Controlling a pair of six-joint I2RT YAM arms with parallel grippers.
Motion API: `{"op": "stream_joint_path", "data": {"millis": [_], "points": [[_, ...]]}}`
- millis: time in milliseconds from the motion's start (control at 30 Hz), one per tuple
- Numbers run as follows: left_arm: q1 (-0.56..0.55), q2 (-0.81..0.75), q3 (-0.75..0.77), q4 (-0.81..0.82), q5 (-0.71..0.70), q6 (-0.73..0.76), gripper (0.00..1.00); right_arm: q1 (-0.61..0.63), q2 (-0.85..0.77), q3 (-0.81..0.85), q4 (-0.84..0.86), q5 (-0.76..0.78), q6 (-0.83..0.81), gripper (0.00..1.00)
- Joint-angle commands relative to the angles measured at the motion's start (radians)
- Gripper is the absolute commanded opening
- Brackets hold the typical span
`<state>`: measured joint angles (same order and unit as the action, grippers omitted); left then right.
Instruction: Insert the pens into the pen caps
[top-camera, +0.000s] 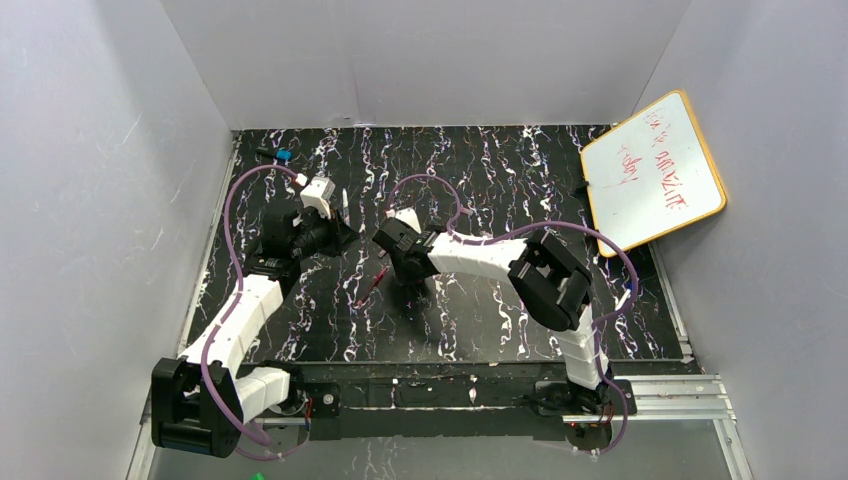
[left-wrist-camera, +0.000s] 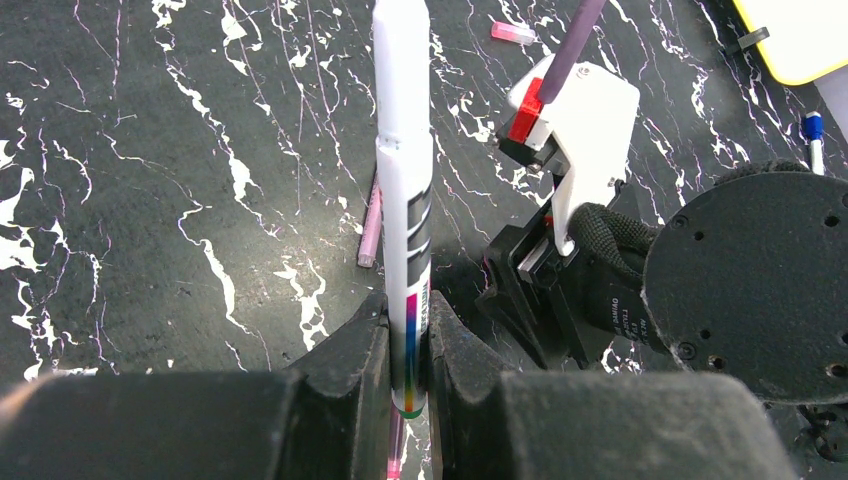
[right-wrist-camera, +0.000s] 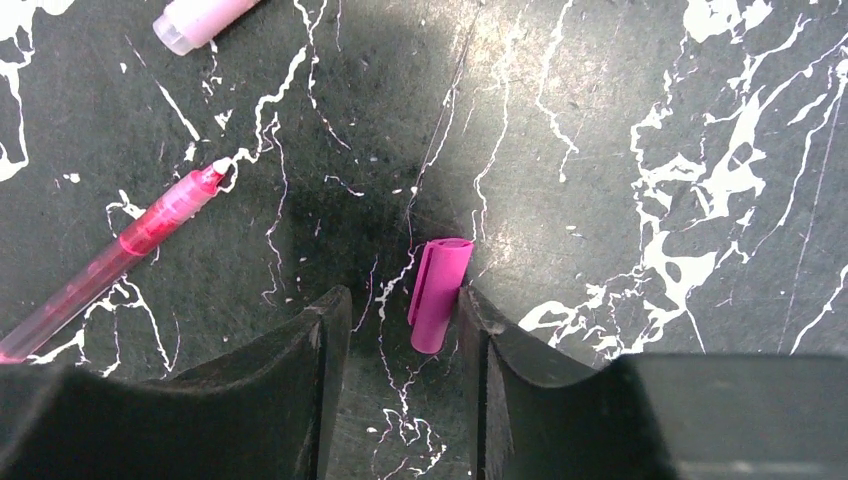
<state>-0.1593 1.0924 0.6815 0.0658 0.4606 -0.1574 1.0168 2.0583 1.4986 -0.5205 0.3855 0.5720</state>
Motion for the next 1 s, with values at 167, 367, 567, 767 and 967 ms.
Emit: {"op": "stream_joint_path", "data": {"millis": [167,367,567,767,967], "points": [[0.004,0.006,0.013,-0.013,0.021,0.007,0.00,-0.028,0.027,0.021,0.008,0.057,0.031,0.49],[0.004,0.012,0.015,-0.014,0.024,0.007,0.00,-0.050,0.029,0.014,0.017,0.050,0.030,0.47],[0.004,0.014,0.016,-0.015,0.021,0.009,0.00,-0.057,0.034,0.014,0.024,0.026,0.023,0.38],[0.004,0.021,0.019,-0.013,0.022,0.010,0.00,-0.057,0.048,0.019,0.012,-0.005,0.020,0.34],[0.004,0.040,0.027,-0.012,0.032,0.009,0.00,-0.057,0.033,-0.016,0.004,-0.029,0.048,0.34]]}}
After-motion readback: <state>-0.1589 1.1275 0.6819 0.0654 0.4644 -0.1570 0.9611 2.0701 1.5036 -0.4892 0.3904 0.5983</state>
